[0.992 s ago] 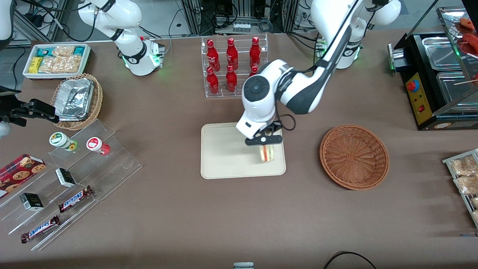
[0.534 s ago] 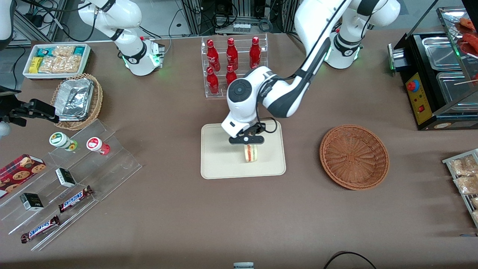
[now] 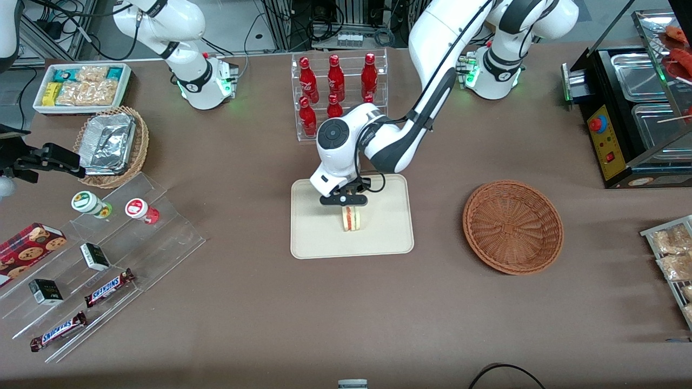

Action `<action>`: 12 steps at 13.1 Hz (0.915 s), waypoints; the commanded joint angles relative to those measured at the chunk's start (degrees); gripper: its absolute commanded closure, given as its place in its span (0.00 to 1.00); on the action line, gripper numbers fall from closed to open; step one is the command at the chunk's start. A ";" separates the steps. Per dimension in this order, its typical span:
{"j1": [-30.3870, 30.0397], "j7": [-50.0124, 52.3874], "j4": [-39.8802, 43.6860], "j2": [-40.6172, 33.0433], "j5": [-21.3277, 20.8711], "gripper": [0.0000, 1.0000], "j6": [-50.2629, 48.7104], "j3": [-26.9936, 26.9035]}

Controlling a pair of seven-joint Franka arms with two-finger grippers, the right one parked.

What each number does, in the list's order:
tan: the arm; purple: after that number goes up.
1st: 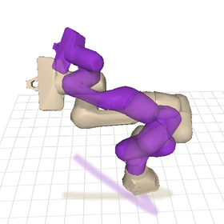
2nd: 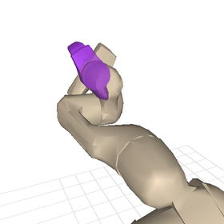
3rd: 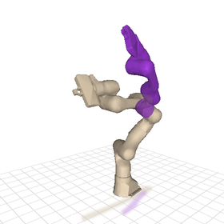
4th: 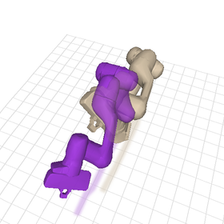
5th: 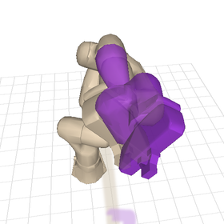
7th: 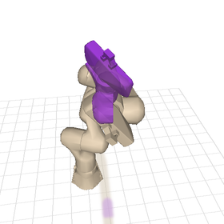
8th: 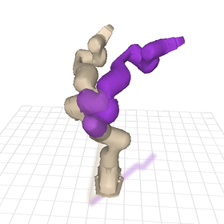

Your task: Place sandwich from basket to tray

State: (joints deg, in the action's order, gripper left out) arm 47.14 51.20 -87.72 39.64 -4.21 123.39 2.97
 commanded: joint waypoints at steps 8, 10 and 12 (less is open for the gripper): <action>-2.30 1.80 1.59 -7.89 0.69 0.00 -7.71 -1.21; -5.02 2.24 1.68 -13.68 0.61 0.00 -14.37 -1.21; -6.36 6.96 2.12 -17.91 -0.18 0.00 -19.92 -1.65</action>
State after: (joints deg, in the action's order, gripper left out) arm 41.60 53.87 -84.13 26.51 -4.20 107.58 1.50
